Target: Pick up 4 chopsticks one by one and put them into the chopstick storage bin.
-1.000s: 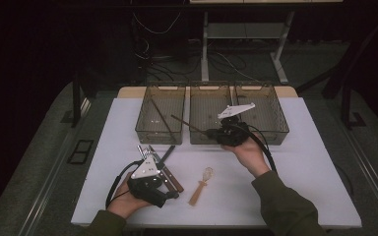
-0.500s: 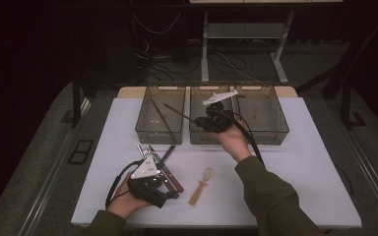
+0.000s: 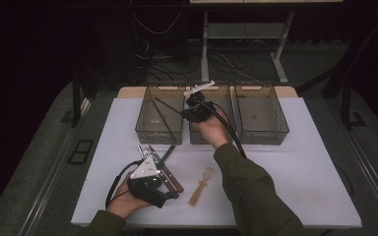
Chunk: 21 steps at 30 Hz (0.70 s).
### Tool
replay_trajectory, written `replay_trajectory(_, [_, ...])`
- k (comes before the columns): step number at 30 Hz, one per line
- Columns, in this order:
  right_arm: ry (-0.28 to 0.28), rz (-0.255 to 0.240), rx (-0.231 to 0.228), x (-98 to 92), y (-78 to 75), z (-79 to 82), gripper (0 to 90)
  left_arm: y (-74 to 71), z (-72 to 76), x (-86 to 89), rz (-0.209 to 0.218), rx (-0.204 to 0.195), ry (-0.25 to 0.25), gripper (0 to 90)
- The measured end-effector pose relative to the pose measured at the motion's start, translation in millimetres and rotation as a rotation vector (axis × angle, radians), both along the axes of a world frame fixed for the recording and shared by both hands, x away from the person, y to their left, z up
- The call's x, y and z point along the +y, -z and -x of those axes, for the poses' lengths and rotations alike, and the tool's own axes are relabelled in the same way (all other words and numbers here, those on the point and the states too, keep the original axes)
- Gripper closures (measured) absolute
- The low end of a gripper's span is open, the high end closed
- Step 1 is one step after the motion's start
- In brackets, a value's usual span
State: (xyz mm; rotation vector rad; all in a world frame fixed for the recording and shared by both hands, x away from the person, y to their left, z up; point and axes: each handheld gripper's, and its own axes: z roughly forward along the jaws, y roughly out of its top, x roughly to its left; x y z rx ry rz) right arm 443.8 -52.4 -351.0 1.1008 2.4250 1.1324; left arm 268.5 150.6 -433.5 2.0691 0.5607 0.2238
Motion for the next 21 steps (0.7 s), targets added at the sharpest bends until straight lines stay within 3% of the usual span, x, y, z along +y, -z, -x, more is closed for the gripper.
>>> replay_trajectory(8, [0.037, 0.058, 0.001, 23.1, 8.9, -23.0, 85.4, -0.9, -0.3, 1.2, -0.001, -0.004, 0.006, 0.0])
replay_trajectory(21, [0.092, 0.06, 0.028, 51.3, 20.4, -48.7, 85.3, -0.9, -0.2, -0.1, 0.007, 0.005, 0.012, 0.0])
